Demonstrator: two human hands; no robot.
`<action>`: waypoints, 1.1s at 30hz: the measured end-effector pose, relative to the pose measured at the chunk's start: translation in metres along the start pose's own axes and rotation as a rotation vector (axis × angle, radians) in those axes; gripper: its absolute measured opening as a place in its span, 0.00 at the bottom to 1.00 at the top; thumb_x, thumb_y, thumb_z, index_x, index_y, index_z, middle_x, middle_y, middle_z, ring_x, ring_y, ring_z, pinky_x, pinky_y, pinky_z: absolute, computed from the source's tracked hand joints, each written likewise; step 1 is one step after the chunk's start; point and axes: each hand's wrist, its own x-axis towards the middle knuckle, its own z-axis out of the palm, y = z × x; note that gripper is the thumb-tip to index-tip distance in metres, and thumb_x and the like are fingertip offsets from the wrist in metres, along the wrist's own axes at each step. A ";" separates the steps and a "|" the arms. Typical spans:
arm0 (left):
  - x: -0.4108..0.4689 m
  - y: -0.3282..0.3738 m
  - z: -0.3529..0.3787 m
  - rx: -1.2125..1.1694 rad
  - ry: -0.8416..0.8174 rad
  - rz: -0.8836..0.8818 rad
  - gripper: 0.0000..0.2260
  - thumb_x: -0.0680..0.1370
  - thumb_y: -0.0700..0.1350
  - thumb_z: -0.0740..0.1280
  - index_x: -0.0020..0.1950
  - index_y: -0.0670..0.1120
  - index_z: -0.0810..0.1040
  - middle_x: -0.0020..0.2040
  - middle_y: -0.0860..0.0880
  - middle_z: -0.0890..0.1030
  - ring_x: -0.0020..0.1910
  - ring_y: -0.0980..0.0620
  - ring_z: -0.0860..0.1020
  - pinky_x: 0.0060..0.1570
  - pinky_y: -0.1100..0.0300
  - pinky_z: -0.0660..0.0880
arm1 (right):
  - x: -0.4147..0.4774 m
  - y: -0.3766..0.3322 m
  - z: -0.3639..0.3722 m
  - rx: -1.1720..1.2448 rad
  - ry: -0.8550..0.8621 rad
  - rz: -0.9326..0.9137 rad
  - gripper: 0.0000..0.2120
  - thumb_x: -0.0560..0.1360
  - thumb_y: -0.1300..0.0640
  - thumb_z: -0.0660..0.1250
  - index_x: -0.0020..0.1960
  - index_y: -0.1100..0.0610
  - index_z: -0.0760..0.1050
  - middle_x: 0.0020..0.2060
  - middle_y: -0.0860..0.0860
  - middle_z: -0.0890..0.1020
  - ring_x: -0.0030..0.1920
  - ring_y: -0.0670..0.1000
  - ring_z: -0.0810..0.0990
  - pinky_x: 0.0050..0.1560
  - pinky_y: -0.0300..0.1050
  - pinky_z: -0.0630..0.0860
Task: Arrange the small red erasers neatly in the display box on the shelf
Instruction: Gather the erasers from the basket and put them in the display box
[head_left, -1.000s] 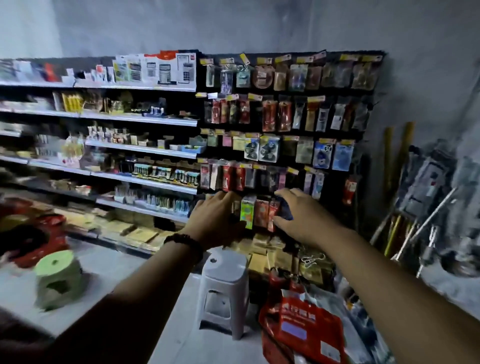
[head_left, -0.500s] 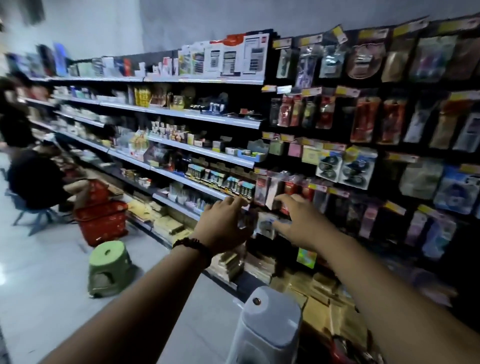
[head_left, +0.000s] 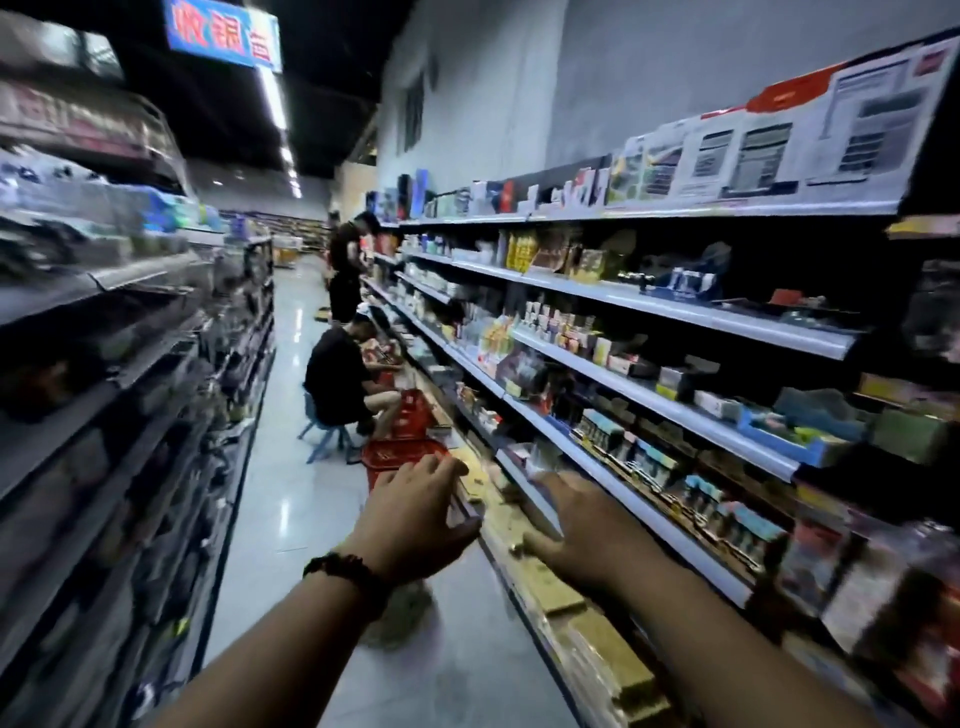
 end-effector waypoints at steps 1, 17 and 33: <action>0.017 -0.015 0.008 0.004 0.011 -0.017 0.26 0.76 0.64 0.65 0.71 0.54 0.69 0.64 0.52 0.76 0.62 0.47 0.76 0.62 0.53 0.71 | 0.028 0.000 0.010 0.001 -0.001 -0.021 0.29 0.78 0.43 0.66 0.76 0.46 0.62 0.71 0.52 0.70 0.69 0.57 0.71 0.68 0.53 0.72; 0.376 -0.278 0.122 0.085 -0.091 -0.131 0.26 0.75 0.63 0.69 0.67 0.52 0.71 0.66 0.49 0.76 0.62 0.44 0.77 0.63 0.46 0.73 | 0.491 0.010 0.123 0.164 -0.005 -0.082 0.26 0.77 0.49 0.69 0.72 0.49 0.66 0.67 0.53 0.74 0.65 0.57 0.74 0.62 0.51 0.74; 0.708 -0.437 0.269 0.097 -0.333 -0.254 0.27 0.76 0.59 0.71 0.72 0.53 0.69 0.68 0.49 0.75 0.67 0.47 0.74 0.66 0.47 0.72 | 0.896 0.154 0.254 0.262 -0.248 -0.060 0.30 0.73 0.46 0.73 0.71 0.47 0.66 0.66 0.53 0.74 0.65 0.57 0.75 0.64 0.55 0.76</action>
